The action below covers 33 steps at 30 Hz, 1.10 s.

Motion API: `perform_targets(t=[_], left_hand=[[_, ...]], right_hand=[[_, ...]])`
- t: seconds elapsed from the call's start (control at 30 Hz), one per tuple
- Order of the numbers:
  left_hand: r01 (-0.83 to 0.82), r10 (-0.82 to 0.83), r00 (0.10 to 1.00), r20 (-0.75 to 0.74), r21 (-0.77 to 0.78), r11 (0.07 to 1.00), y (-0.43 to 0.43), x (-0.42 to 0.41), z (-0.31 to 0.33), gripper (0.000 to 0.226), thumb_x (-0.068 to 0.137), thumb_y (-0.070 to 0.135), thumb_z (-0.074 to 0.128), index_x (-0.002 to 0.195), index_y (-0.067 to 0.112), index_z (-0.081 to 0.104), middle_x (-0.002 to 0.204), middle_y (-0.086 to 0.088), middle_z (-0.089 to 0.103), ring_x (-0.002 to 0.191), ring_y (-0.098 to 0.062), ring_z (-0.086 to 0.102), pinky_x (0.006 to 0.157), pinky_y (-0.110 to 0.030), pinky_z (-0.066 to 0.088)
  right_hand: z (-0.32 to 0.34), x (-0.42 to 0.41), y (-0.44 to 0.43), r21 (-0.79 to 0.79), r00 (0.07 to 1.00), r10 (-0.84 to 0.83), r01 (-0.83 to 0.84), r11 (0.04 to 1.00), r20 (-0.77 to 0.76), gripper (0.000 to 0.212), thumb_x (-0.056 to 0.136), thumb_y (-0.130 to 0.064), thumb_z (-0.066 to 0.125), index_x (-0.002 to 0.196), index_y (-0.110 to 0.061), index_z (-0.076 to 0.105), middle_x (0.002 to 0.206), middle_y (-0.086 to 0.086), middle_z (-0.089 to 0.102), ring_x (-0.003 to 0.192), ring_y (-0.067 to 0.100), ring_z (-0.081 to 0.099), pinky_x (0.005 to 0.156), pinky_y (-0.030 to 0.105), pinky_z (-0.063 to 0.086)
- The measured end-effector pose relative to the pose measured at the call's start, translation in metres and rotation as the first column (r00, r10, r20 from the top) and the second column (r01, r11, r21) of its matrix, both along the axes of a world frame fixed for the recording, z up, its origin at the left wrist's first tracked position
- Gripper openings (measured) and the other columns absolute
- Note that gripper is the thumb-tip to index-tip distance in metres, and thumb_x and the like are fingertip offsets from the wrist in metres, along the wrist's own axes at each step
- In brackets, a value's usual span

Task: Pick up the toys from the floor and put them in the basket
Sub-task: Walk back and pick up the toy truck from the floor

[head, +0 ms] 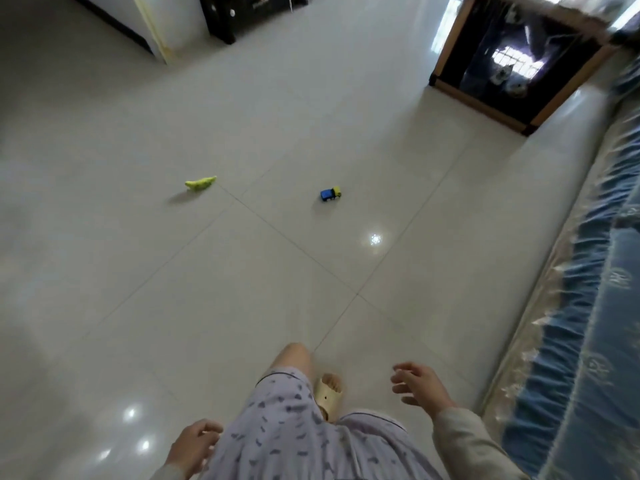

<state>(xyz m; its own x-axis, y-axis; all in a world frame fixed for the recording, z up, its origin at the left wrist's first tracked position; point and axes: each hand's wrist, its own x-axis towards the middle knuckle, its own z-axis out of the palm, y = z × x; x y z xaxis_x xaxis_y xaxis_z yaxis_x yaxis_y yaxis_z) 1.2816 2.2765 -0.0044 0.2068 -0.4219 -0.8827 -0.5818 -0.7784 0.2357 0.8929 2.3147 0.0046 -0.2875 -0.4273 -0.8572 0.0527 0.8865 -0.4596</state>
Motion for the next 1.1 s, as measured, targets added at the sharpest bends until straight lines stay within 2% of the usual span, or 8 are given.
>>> perform_targets(t=[0.13,0.3,0.37,0.47,0.6,0.67,0.9,1.1], left_hand=[[-0.068,0.068,0.998,-0.016,0.018,0.998,-0.048,-0.026,-0.009,0.013,0.084,-0.004,0.054,0.079,-0.001,0.065,0.085,-0.018,0.065,0.068,-0.023,0.052,0.059,-0.024,0.039],[-0.087,0.089,0.993,-0.083,0.033,0.996,-0.15,-0.07,-0.028,0.014,0.088,-0.002,0.048,0.083,0.001,0.06,0.079,-0.017,0.057,0.058,-0.021,0.046,0.057,-0.023,0.031],[-0.072,0.071,0.991,-0.109,-0.003,0.997,-0.201,-0.086,-0.031,0.014,0.088,-0.003,0.047,0.087,-0.001,0.061,0.083,-0.019,0.059,0.063,-0.023,0.048,0.058,-0.025,0.034],[-0.014,0.009,0.994,-0.11,-0.047,0.999,-0.267,-0.109,-0.026,0.015,0.086,-0.003,0.049,0.088,-0.001,0.064,0.087,-0.019,0.063,0.071,-0.025,0.053,0.068,-0.027,0.04],[0.087,-0.097,0.984,-0.15,-0.072,0.994,-0.35,-0.143,-0.008,0.017,0.085,-0.001,0.05,0.078,0.01,0.06,0.081,-0.013,0.061,0.058,-0.02,0.052,0.045,-0.021,0.04],[0.124,-0.137,0.976,-0.17,-0.086,0.989,-0.389,-0.158,0.004,0.015,0.086,0.001,0.049,0.081,0.011,0.058,0.082,-0.011,0.06,0.055,-0.017,0.05,0.047,-0.022,0.035],[0.013,-0.058,0.969,-0.24,-0.184,0.983,-0.492,-0.197,0.007,0.014,0.088,0.002,0.046,0.086,0.01,0.058,0.078,-0.009,0.06,0.058,-0.017,0.05,0.053,-0.023,0.032],[0.013,-0.022,0.99,-0.138,-0.066,0.998,-0.517,-0.212,-0.015,0.013,0.086,-0.001,0.049,0.084,0.007,0.059,0.078,-0.013,0.059,0.053,-0.019,0.048,0.044,-0.018,0.038]], right_hand=[[-0.003,-0.02,-0.054,-0.003,0.998,0.07,-0.07,0.998,0.003,0.011,0.092,-0.003,0.047,0.097,-0.007,0.056,0.075,0.006,0.058,0.061,0.017,0.053,0.054,0.023,0.037],[-0.014,-0.04,-0.116,0.055,0.999,0.028,-0.03,0.998,0.032,0.011,0.093,-0.006,0.047,0.098,-0.006,0.057,0.078,0.007,0.059,0.064,0.018,0.055,0.056,0.025,0.041],[-0.015,-0.05,-0.139,0.098,0.996,-0.076,0.071,0.993,0.052,0.012,0.094,-0.005,0.046,0.098,-0.005,0.057,0.077,0.009,0.058,0.063,0.019,0.054,0.056,0.026,0.041],[-0.014,-0.069,-0.173,0.139,0.951,-0.306,0.298,0.944,0.038,0.013,0.094,-0.006,0.046,0.094,-0.005,0.058,0.077,0.012,0.059,0.065,0.024,0.056,0.059,0.029,0.042],[-0.013,-0.087,-0.224,0.137,0.919,-0.395,0.39,0.911,0.007,0.012,0.095,-0.009,0.045,0.095,-0.007,0.058,0.079,0.012,0.059,0.068,0.024,0.056,0.062,0.031,0.041],[-0.012,-0.093,-0.245,0.155,0.911,-0.413,0.41,0.899,-0.014,0.012,0.094,-0.009,0.047,0.089,-0.008,0.058,0.079,0.012,0.059,0.067,0.025,0.056,0.062,0.03,0.041],[-0.02,-0.125,-0.345,0.195,0.962,-0.273,0.272,0.942,-0.021,0.016,0.095,-0.012,0.047,0.084,-0.011,0.058,0.08,0.009,0.061,0.068,0.022,0.056,0.062,0.029,0.042],[-0.032,-0.147,-0.457,0.193,0.999,-0.046,0.047,0.98,-0.01,0.014,0.093,-0.009,0.048,0.082,-0.011,0.055,0.072,0.007,0.057,0.06,0.018,0.052,0.053,0.023,0.037]])
